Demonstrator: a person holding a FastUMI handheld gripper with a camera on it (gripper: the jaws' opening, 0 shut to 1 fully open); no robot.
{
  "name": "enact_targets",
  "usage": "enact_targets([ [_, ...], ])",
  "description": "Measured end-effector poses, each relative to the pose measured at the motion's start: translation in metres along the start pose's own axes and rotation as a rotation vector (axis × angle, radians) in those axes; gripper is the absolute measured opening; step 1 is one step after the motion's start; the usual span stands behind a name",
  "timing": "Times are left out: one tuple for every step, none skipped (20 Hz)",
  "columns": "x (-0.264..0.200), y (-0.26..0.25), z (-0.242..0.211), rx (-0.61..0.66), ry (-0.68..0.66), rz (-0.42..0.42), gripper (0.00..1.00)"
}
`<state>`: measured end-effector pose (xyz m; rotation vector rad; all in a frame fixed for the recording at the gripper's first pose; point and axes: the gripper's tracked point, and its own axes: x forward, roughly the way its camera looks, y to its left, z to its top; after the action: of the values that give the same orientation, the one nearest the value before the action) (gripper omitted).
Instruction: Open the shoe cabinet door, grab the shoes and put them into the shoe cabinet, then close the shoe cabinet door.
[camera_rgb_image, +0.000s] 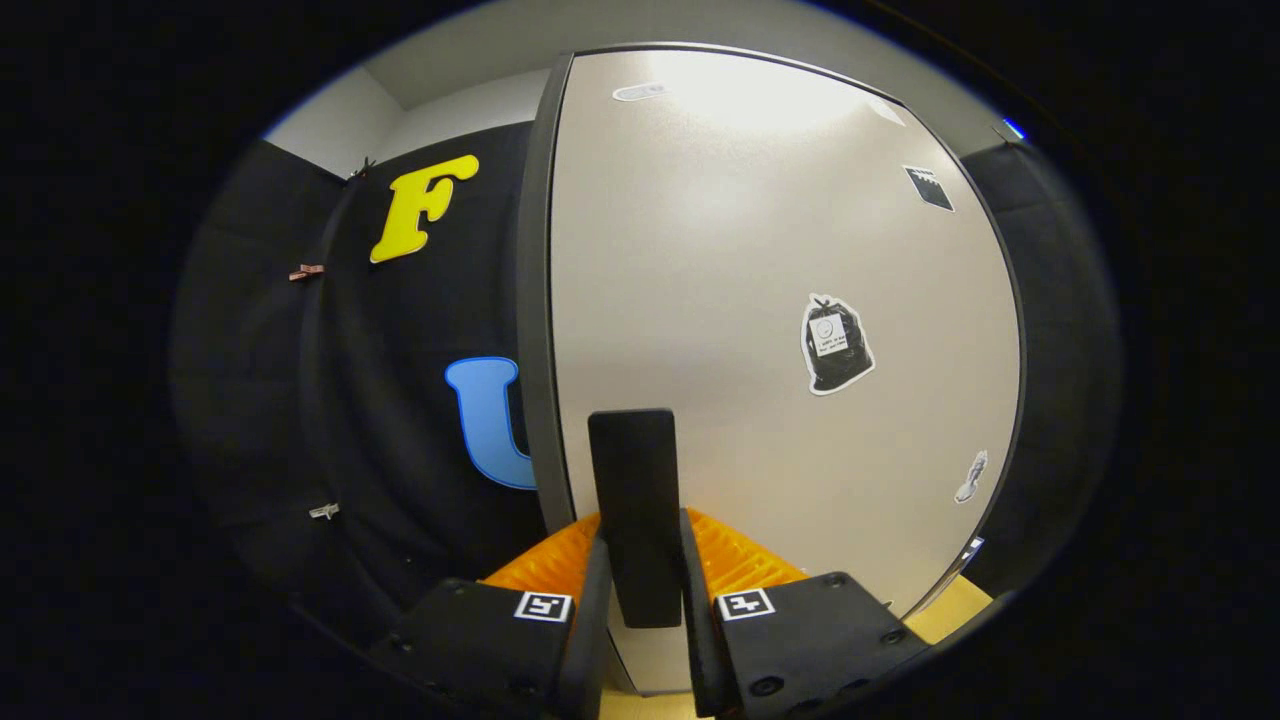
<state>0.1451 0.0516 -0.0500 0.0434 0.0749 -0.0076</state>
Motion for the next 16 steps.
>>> enact_targets([
  [0.0,0.0,0.0,-0.003,-0.002,-0.001,0.38],
  [0.0,0.001,-0.001,-0.003,0.003,0.0,0.38],
  [0.0,0.001,-0.001,-0.005,0.007,0.002,0.33],
  [-0.001,0.001,-0.002,-0.008,0.01,0.004,0.33],
  [-0.002,0.001,-0.002,-0.012,0.013,0.007,0.33],
  [-0.004,0.001,-0.002,-0.014,0.017,0.01,0.33],
  [-0.006,0.0,-0.002,-0.012,0.02,0.016,0.34],
  [-0.009,0.001,-0.002,-0.005,0.025,0.024,0.34],
  [-0.013,0.001,-0.002,-0.002,0.028,0.031,0.34],
  [-0.019,0.001,-0.001,-0.002,0.03,0.038,0.34],
  [-0.024,0.002,0.0,-0.002,0.03,0.045,0.34],
  [-0.031,0.002,0.001,0.001,0.031,0.051,0.34],
  [-0.038,0.002,0.003,0.006,0.031,0.058,0.34],
  [-0.044,0.002,0.005,0.013,0.032,0.066,0.34],
  [-0.048,0.002,0.006,0.023,0.031,0.073,0.34],
  [-0.056,-0.002,0.006,0.029,0.036,0.08,0.34],
])
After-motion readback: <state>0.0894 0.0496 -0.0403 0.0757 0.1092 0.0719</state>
